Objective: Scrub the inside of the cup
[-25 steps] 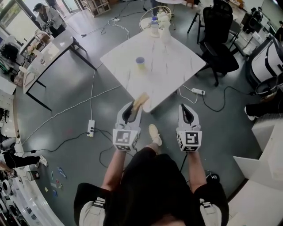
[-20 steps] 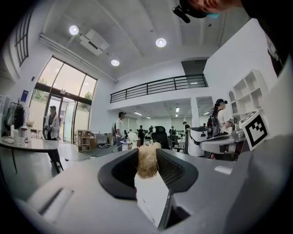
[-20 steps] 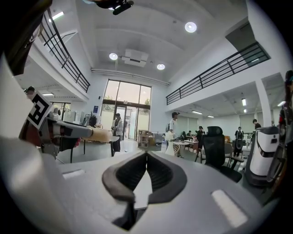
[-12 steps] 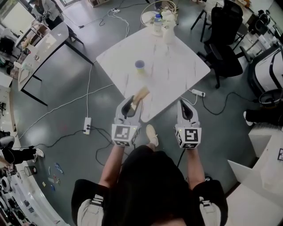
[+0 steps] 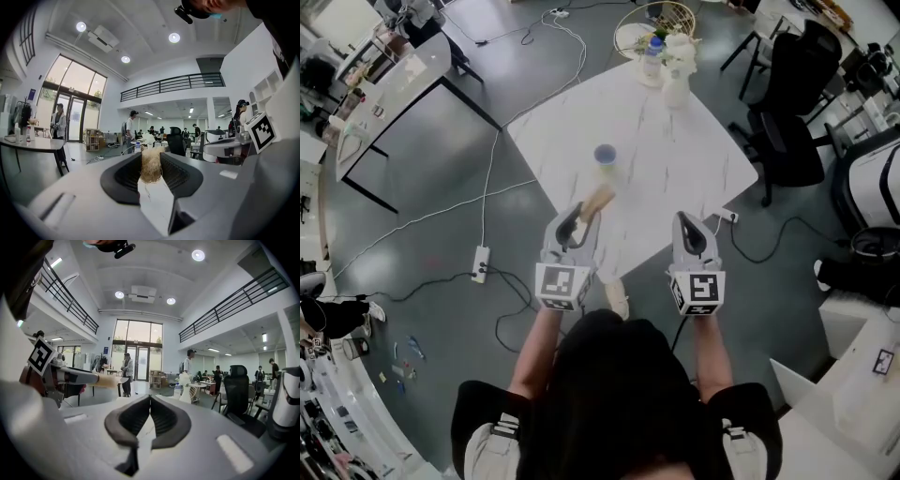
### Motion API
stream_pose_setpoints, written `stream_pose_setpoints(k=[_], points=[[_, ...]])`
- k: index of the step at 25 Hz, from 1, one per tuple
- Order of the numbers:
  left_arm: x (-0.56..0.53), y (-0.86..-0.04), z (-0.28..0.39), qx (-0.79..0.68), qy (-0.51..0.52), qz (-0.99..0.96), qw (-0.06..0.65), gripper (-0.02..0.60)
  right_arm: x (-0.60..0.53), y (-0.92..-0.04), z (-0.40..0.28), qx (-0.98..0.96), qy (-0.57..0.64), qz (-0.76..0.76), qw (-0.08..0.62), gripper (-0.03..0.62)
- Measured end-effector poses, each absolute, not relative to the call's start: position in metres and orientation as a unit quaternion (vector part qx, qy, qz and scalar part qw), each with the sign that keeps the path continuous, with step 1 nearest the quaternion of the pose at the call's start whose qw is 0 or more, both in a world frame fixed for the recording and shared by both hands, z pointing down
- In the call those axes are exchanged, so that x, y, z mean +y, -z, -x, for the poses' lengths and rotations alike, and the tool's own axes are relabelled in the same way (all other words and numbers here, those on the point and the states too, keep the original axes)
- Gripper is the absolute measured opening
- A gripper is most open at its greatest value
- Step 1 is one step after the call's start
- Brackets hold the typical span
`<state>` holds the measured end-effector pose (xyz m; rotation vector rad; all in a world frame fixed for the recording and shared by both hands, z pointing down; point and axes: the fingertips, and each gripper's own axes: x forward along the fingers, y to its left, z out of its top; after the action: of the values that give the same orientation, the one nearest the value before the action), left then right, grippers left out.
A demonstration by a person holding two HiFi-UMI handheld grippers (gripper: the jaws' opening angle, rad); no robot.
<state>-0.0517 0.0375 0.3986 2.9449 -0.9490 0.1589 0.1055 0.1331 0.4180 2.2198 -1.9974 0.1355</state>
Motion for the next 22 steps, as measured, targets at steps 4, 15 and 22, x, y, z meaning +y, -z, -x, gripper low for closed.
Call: stream_pose_setpoints(k=[4, 15, 22], points=[[0.016, -0.410, 0.050, -0.322, -0.055, -0.945, 0.031, 0.129, 0.106, -0.427, -0.109, -0.680, -0.049, -0.727, 0.084, 0.005], [-0.016, -0.429, 0.055, -0.361, -0.068, -0.929, 0.044, 0.129, 0.059, -0.457, -0.097, -0.722, -0.071, -0.679, 0.110, 0.005], [-0.038, -0.448, 0.050, -0.403, -0.076, -0.910, 0.066, 0.129, 0.018, -0.481, -0.105, -0.754, -0.089, -0.639, 0.124, 0.005]])
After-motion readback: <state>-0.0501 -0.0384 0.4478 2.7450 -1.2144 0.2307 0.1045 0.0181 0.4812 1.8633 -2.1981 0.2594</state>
